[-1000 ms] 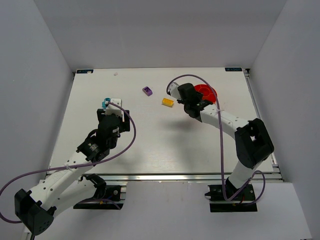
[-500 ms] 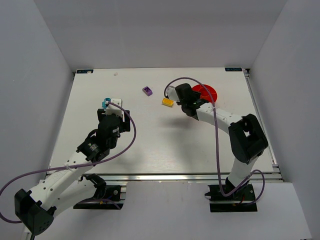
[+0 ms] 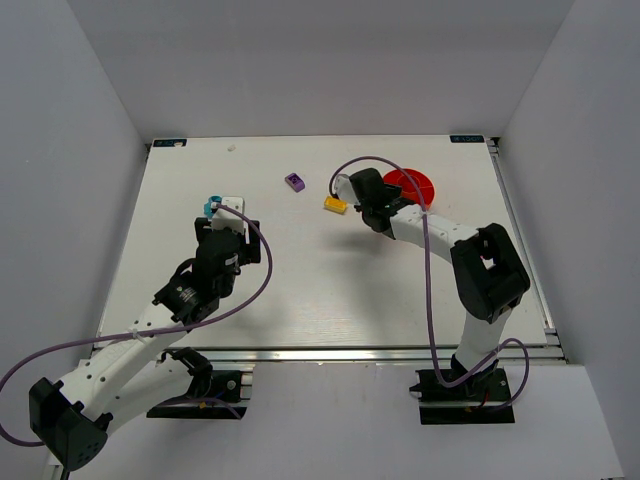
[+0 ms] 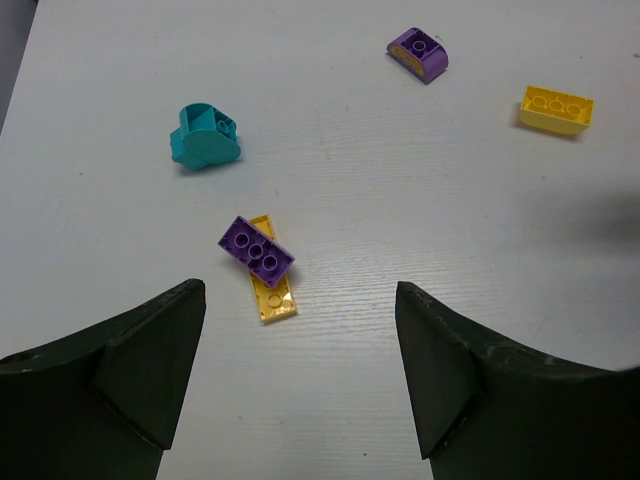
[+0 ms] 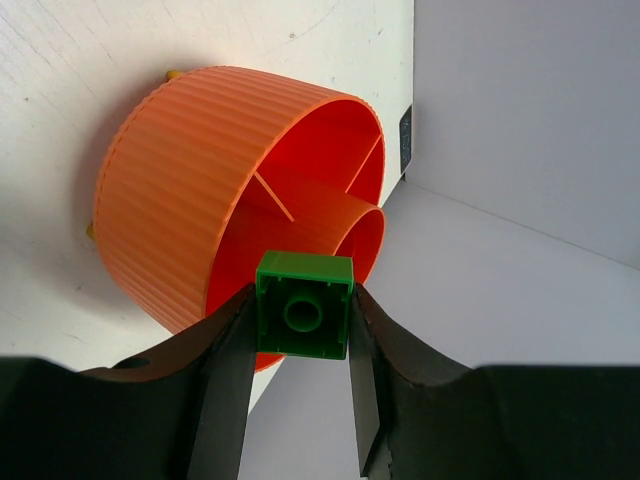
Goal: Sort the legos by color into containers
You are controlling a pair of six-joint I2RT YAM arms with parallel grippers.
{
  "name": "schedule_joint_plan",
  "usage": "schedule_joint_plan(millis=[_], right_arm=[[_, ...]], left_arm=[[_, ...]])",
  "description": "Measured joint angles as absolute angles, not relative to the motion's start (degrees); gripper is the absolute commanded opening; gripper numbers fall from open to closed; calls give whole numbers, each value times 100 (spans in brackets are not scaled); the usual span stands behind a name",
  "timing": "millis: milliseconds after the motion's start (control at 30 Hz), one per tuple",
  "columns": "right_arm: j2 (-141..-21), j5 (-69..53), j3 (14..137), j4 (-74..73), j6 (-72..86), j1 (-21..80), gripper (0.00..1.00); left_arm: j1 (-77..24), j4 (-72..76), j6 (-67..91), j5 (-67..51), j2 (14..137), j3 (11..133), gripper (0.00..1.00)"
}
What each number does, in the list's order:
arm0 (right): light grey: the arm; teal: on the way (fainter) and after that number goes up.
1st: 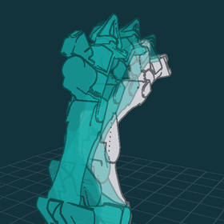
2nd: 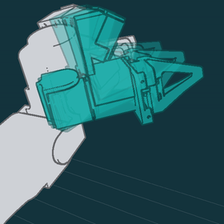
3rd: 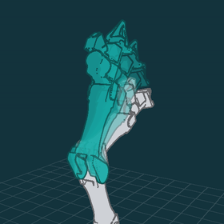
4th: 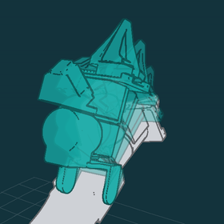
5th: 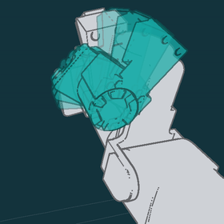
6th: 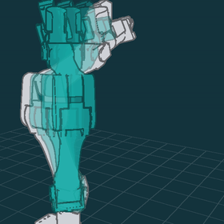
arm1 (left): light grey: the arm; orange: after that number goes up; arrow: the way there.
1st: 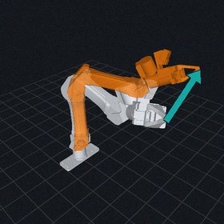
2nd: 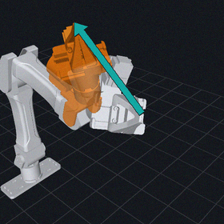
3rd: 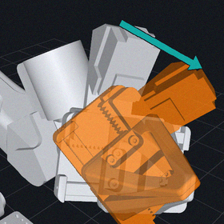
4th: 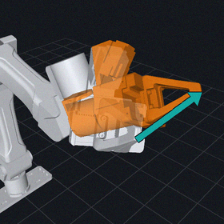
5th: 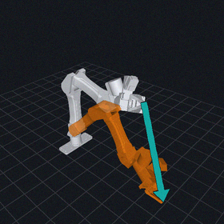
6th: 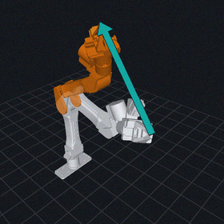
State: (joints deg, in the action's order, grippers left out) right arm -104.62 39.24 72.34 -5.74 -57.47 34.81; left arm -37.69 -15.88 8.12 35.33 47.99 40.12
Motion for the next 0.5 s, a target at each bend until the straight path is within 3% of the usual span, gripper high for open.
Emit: schedule_joint_plan(millis=[300, 500], right_arm=[[-10481, 3994, 7234, -541, -5749, 3422, 49], [-10481, 4014, 7234, -541, -5745, 3415, 58]], left_arm=[[-3769, -1588, 812, 3529, 4799, 4012, 86], [-3771, -1588, 812, 3529, 4799, 4012, 86]])
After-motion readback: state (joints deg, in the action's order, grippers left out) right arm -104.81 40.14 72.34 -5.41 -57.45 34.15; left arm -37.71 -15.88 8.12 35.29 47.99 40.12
